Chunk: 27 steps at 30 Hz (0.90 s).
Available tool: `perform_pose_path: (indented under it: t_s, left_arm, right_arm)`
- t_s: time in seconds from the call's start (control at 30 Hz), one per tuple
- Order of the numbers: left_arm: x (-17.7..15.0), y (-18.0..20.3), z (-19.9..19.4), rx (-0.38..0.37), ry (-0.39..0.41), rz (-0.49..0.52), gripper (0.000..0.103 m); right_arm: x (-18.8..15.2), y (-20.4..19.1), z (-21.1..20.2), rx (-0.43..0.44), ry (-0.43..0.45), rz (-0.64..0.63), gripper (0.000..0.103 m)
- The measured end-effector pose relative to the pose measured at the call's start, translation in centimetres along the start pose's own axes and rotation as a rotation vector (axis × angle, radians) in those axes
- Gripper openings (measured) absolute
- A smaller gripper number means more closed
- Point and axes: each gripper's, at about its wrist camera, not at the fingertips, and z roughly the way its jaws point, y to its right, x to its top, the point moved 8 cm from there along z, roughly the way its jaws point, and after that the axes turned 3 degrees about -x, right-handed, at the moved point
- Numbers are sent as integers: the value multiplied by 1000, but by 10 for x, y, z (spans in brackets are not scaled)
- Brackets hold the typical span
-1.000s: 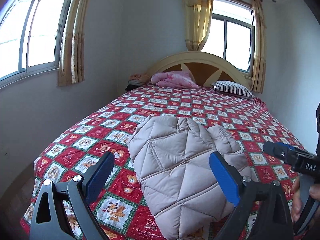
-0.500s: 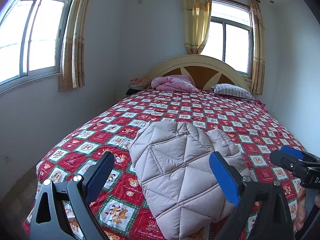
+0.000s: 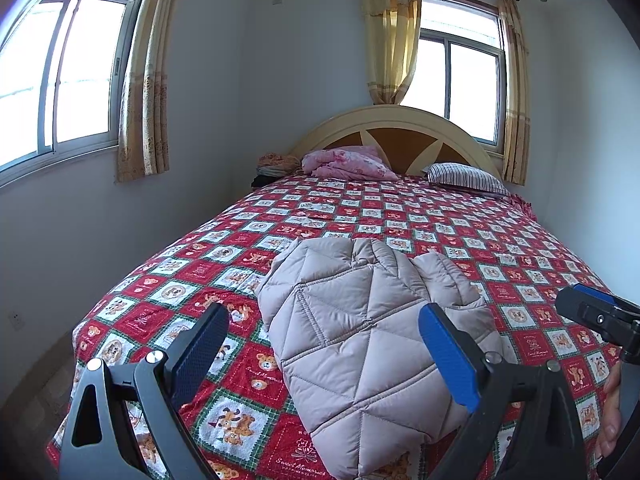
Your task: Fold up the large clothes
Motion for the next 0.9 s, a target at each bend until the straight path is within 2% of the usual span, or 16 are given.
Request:
perform_pose_path:
  t_s: [0.9]
  left_arm:
    - [-3,4,2,-4,-19,6,96]
  right_arm:
    - [1,4,-5,0,10,6,103]
